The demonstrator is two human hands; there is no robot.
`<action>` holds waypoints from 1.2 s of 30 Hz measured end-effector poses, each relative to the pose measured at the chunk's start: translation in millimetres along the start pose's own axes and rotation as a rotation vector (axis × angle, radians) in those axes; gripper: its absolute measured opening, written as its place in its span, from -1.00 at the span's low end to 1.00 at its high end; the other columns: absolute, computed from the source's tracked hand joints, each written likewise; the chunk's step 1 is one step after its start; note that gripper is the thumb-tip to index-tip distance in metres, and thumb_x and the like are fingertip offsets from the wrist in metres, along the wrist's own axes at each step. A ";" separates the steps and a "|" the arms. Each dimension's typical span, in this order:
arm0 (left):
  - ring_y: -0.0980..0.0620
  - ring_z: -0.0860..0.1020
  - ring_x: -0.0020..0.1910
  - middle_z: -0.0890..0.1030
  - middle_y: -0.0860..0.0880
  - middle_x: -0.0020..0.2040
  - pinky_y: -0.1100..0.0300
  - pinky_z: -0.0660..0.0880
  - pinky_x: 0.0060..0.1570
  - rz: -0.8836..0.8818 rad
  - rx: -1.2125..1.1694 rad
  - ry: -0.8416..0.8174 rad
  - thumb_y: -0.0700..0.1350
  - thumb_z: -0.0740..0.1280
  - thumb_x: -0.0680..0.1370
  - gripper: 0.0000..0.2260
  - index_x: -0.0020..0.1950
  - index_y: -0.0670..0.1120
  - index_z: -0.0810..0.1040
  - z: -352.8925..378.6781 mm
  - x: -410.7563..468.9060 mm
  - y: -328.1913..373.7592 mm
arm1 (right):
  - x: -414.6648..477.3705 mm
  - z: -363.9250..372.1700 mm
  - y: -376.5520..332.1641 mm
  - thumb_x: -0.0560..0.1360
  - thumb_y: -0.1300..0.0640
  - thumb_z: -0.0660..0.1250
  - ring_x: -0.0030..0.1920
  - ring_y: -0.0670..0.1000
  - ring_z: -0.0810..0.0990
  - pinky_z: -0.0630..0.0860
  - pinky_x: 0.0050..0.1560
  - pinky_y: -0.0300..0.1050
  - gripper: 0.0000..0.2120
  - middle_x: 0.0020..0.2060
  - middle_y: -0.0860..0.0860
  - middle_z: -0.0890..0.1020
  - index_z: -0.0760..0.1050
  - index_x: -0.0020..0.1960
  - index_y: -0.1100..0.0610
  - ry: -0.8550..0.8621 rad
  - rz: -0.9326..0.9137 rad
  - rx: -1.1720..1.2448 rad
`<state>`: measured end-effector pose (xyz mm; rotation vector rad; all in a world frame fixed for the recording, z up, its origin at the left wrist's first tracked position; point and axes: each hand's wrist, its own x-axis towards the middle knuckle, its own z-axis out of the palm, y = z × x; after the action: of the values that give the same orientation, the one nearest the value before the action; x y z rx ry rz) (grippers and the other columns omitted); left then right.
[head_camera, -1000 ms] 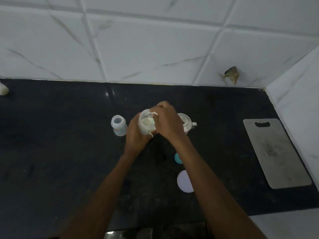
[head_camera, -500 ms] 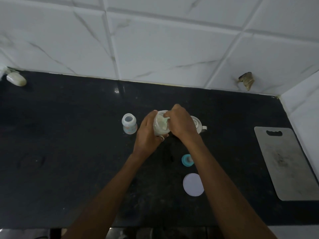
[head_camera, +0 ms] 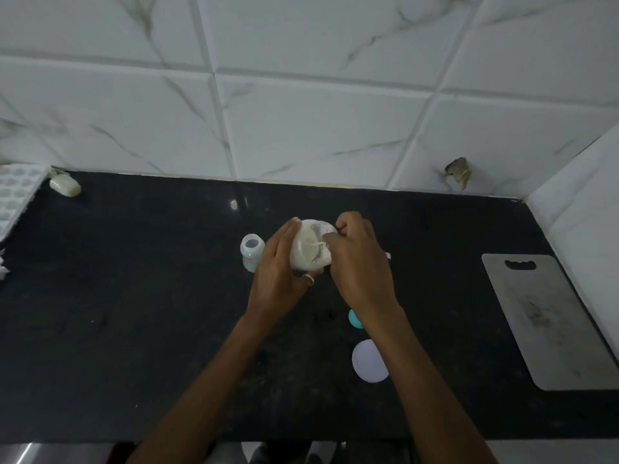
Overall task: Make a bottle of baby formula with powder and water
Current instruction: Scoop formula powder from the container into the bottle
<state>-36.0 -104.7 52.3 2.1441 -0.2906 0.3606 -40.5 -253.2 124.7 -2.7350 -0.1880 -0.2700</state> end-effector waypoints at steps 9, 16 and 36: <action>0.08 0.45 0.42 0.45 0.06 0.44 0.21 0.44 0.37 -0.060 -0.106 0.131 -0.04 0.61 0.35 -0.16 0.55 -0.20 0.35 -13.3 -8.2 12.1 | -11.5 -26.0 -22.8 0.53 0.29 0.44 -0.09 0.16 0.67 0.65 -0.15 0.14 -0.82 -0.08 0.15 0.72 0.69 0.12 0.19 0.076 -0.027 0.063; 0.05 0.44 0.45 0.40 0.11 0.47 0.22 0.45 0.36 -0.058 -0.052 0.176 -0.15 0.67 0.35 -0.15 0.56 -0.15 0.34 -11.8 -15.1 14.6 | -17.5 -19.1 -38.4 0.48 0.29 0.43 -0.30 0.07 0.56 0.54 -0.38 -0.03 -0.91 -0.33 0.08 0.65 0.67 -0.17 0.17 0.140 0.023 -0.038; -0.02 0.34 0.51 0.40 -0.18 0.53 0.08 0.40 0.41 0.028 0.054 0.129 -0.23 0.64 0.36 -0.17 0.55 -0.24 0.33 -13.9 -7.9 7.8 | -8.5 -3.1 -40.3 0.48 0.25 0.45 -0.23 -0.08 0.72 0.62 -0.25 -0.25 -0.88 -0.22 -0.02 0.77 0.75 -0.08 0.11 0.231 0.318 0.410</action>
<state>-48.0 -96.9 62.9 2.1607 -0.2404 0.5258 -56.1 -218.2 140.3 -2.2621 0.2301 -0.4026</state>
